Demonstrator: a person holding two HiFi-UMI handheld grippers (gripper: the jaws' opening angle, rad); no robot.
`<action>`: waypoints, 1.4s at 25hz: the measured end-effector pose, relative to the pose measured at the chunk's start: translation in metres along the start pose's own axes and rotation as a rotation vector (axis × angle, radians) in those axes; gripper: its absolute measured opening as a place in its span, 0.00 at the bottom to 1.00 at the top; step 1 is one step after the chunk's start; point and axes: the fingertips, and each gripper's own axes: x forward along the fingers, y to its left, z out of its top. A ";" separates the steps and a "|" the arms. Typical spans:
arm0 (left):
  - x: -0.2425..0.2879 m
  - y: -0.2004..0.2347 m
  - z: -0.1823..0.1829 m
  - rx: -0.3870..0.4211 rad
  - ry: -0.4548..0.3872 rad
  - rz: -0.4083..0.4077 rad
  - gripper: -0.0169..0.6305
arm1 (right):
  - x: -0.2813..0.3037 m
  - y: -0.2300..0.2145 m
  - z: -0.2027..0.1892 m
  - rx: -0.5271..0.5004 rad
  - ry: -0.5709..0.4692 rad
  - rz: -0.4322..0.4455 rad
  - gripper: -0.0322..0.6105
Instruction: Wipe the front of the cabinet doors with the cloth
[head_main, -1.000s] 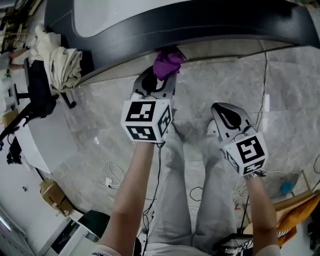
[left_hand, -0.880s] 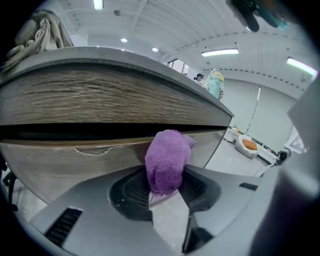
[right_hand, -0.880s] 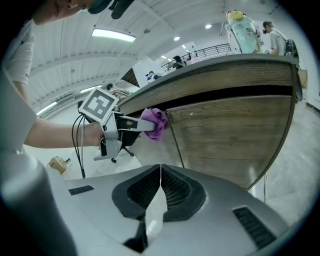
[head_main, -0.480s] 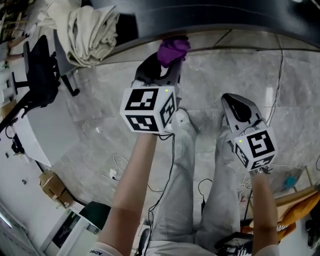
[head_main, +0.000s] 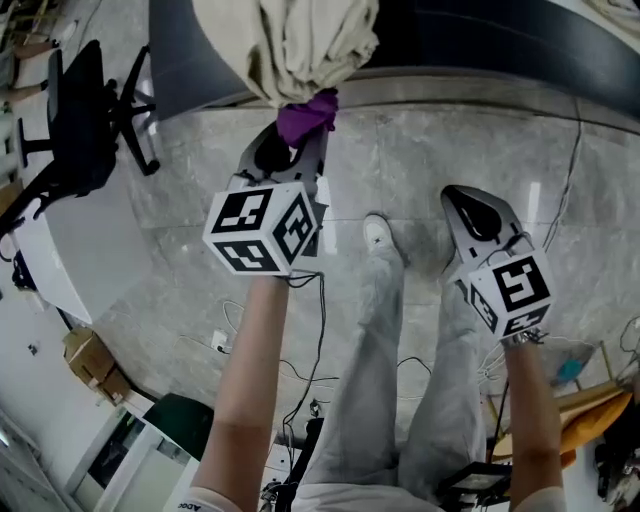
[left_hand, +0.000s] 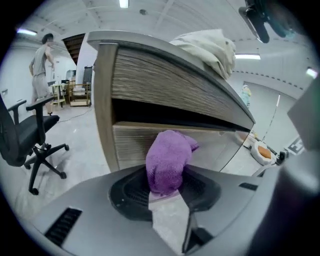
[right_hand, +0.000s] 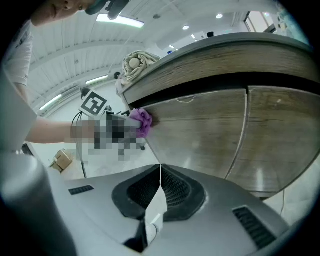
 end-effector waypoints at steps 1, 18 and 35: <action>-0.004 0.009 0.000 0.000 0.004 0.011 0.24 | 0.004 0.005 0.006 -0.012 -0.004 0.009 0.09; 0.016 -0.088 -0.050 0.007 0.063 0.008 0.24 | -0.057 -0.026 -0.026 0.002 -0.030 0.082 0.09; 0.148 -0.231 -0.042 0.056 0.132 -0.143 0.24 | -0.133 -0.158 -0.068 0.151 -0.117 -0.130 0.09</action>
